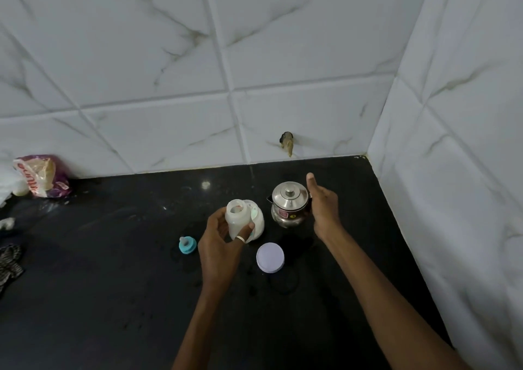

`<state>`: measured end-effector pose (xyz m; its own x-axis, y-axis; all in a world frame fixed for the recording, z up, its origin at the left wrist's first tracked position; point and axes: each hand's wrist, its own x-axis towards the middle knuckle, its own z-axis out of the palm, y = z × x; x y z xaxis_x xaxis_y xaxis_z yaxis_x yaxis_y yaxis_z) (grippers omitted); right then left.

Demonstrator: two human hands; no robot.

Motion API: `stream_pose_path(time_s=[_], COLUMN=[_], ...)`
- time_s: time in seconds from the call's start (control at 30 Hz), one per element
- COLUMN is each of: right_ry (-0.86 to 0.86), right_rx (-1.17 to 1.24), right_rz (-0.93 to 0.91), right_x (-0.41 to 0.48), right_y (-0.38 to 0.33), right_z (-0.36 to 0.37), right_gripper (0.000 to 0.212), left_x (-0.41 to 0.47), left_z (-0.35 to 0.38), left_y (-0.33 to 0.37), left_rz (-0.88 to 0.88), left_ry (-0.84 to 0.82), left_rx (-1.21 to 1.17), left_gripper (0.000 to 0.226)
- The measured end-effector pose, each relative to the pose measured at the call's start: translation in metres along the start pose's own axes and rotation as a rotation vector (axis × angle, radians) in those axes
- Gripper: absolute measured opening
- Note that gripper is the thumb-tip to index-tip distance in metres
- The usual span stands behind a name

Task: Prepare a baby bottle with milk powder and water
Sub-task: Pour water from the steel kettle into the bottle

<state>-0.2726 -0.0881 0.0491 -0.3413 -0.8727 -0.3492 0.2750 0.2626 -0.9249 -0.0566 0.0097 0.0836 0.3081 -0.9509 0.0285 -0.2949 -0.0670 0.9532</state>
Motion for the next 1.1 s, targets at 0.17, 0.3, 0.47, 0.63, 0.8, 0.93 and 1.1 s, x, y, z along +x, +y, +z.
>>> stream_pose_path(time_s=[0.17, 0.3, 0.47, 0.63, 0.8, 0.93, 1.1], right_ry=[-0.046, -0.103, -0.113, -0.125, -0.113, -0.11, -0.161], right_rx=[0.047, 0.073, 0.109, 0.089, 0.034, 0.008, -0.036], right_rz=[-0.051, -0.083, -0.101, -0.148, -0.196, -0.245, -0.311], right_x=[-0.02, -0.041, -0.069, -0.11, -0.127, -0.135, -0.147], right_y=[-0.04, -0.068, -0.1, -0.133, -0.15, -0.164, -0.198], right_z=[0.021, 0.038, 0.072, 0.114, 0.151, 0.173, 0.19], right_gripper=[0.062, 0.06, 0.061, 0.05, 0.039, 0.051, 0.037], left_x=[0.011, 0.024, 0.046, 0.072, 0.095, 0.112, 0.124], left_z=[-0.004, -0.02, -0.056, -0.1, -0.138, -0.155, -0.165], left_y=[0.01, 0.024, 0.033, 0.041, 0.055, 0.07, 0.095], left_rz=[0.053, 0.136, 0.208, 0.256, 0.318, 0.36, 0.402], left_ry=[-0.008, -0.017, -0.05, -0.053, -0.063, -0.074, -0.056], left_rx=[-0.045, -0.057, -0.071, -0.101, -0.114, -0.141, -0.195], left_gripper=[0.056, 0.055, 0.054, 0.055, 0.056, 0.056, 0.057])
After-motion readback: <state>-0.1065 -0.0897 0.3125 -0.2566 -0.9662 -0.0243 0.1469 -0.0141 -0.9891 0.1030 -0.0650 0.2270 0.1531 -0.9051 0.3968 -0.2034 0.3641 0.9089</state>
